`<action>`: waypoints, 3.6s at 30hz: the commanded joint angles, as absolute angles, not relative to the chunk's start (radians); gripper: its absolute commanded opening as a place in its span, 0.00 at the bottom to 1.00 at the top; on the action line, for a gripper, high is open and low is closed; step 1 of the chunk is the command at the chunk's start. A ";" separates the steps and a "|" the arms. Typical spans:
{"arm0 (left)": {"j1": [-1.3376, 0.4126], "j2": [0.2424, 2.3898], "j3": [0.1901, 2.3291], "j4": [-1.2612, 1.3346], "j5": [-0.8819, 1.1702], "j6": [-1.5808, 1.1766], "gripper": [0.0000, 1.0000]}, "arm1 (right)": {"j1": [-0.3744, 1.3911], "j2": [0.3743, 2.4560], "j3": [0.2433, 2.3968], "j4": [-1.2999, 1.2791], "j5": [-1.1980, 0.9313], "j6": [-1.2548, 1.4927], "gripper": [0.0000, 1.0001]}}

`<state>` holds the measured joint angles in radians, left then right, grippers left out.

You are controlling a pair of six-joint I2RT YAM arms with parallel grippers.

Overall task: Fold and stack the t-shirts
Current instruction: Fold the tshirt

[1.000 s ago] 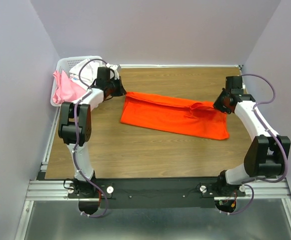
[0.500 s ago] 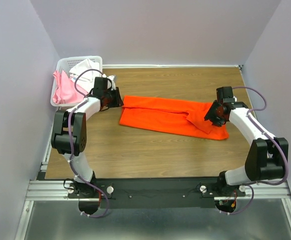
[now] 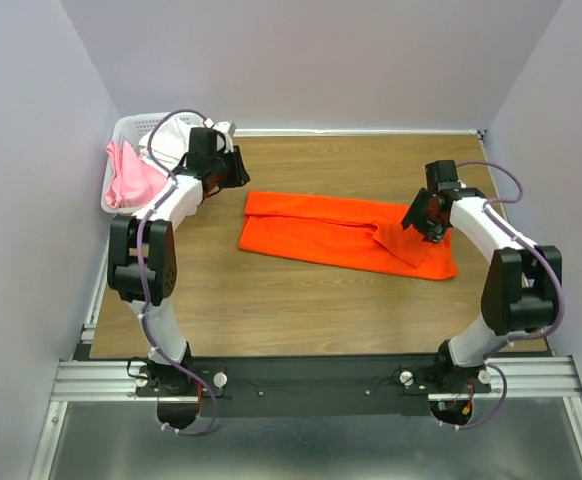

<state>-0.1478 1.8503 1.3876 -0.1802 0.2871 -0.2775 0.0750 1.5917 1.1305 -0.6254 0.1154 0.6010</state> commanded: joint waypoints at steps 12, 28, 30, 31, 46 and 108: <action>-0.204 2.083 1.529 -0.212 0.476 -0.242 0.39 | 0.075 1.802 1.154 -0.595 0.195 0.584 0.70; -0.213 2.086 1.350 -0.278 0.348 -0.175 0.38 | 0.071 1.997 1.278 -0.597 0.221 0.554 0.72; -0.213 2.054 1.306 -0.279 0.347 -0.179 0.38 | 0.068 2.040 1.360 -0.597 0.212 0.548 0.72; -0.213 2.040 1.287 -0.276 0.350 -0.184 0.38 | 0.067 2.061 1.391 -0.597 0.201 0.545 0.72; -0.213 1.773 1.055 -0.302 0.474 -0.124 0.38 | 0.064 2.341 1.969 -0.614 -0.080 0.508 0.75; -0.610 1.884 1.037 -0.163 0.658 -0.278 0.34 | 0.109 2.591 2.146 -0.607 -0.196 0.482 0.77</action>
